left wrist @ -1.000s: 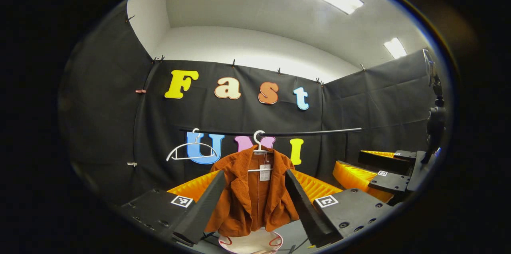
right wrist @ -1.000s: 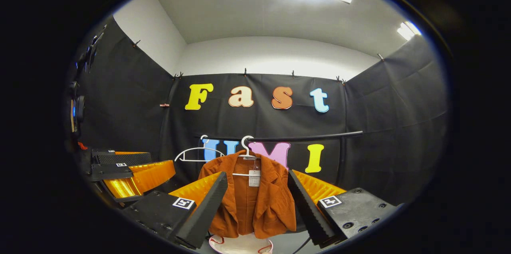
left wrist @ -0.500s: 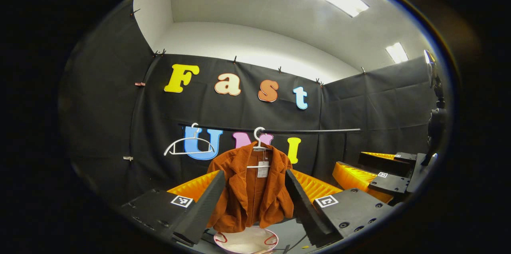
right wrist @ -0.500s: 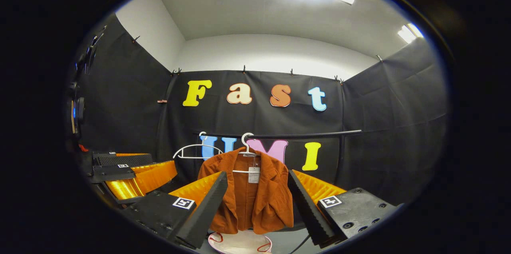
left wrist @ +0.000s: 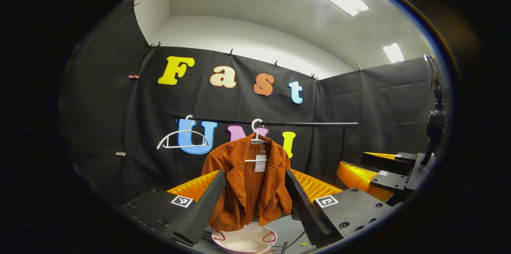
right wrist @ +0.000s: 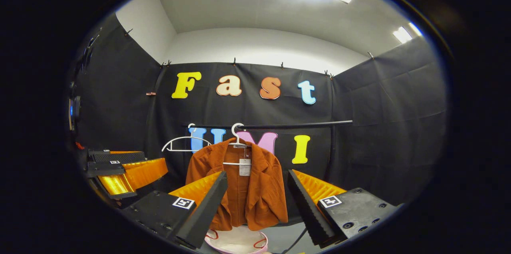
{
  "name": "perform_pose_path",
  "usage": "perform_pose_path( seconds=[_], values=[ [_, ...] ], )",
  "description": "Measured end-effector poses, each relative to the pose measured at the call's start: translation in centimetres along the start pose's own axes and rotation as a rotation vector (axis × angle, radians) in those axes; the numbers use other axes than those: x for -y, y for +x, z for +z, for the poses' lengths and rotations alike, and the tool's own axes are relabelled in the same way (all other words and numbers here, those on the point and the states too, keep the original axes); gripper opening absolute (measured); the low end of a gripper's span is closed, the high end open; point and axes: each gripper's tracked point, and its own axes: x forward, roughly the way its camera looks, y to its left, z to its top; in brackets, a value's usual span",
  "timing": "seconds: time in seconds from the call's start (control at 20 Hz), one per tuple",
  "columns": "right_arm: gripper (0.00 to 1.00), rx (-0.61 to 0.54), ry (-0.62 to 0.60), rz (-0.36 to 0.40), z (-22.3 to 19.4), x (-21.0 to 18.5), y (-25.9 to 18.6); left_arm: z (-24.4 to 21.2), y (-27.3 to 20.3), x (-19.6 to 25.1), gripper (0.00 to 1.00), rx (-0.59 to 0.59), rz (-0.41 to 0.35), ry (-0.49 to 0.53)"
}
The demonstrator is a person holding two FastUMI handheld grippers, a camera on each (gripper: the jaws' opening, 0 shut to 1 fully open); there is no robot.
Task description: Grasp the clothes on the hanger with both hands and then place them into the laundry hamper below.
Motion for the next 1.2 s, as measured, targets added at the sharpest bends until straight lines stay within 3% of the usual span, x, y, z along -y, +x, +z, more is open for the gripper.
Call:
perform_pose_path(
  seconds=[0.3,0.75,0.9,1.0,1.2],
  values=[
    [0.98,-0.032,0.004,0.022,-3.9,0.4,6.1,-2.8,5.4,-1.7,0.95,-0.033,-0.001,0.003],
    [0.97,-0.102,0.056,0.144,-12.0,0.9,21.7,-9.8,21.1,-3.4,0.95,-0.053,0.029,0.013],
    [0.99,-0.178,0.067,0.19,-15.6,1.0,25.0,-12.9,24.6,-5.1,0.92,-0.084,0.087,-0.009],
    [0.98,-0.225,0.08,0.216,-17.9,0.7,26.9,-13.8,26.3,-6.8,0.95,-0.087,0.141,-0.009],
    [0.98,-0.315,0.107,0.277,-21.9,-0.5,29.3,-16.5,28.7,-8.5,0.95,-0.149,0.173,-0.044]
  ],
)
